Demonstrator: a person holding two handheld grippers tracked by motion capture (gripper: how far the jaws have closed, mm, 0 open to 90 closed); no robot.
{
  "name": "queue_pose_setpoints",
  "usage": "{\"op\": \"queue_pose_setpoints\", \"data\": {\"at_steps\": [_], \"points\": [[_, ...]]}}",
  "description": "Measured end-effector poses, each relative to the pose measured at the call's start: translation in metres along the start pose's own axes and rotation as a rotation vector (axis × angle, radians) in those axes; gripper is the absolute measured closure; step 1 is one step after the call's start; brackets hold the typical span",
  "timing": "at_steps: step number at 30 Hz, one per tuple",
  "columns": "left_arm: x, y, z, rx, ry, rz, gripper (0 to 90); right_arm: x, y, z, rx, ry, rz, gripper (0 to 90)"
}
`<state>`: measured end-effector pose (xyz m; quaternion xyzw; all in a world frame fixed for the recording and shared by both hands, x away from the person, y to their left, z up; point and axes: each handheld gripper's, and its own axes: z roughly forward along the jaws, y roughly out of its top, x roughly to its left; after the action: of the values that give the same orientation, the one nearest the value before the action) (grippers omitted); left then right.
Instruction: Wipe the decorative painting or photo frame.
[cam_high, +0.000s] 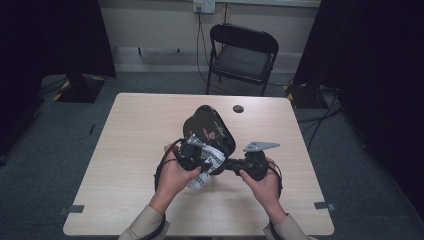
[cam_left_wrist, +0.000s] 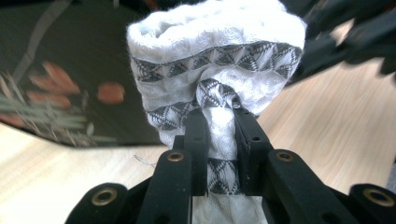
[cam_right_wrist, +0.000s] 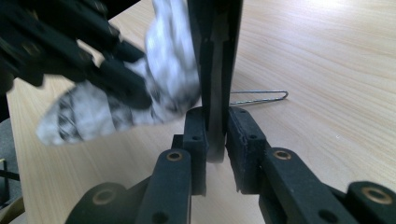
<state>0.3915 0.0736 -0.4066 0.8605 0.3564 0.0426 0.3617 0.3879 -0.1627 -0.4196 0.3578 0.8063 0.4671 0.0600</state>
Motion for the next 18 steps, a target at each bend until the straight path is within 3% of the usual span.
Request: {"op": "queue_pose_setpoints", "data": {"at_steps": [9,18], "points": [[0.002,-0.023,0.021,0.056,-0.010,-0.018,77.6,0.000,0.000,0.000,0.001,0.002,-0.003,78.5],[0.004,-0.037,0.032,0.109,-0.010,-0.021,77.6,0.000,0.000,0.000,0.001,0.003,-0.005,78.5]]}}
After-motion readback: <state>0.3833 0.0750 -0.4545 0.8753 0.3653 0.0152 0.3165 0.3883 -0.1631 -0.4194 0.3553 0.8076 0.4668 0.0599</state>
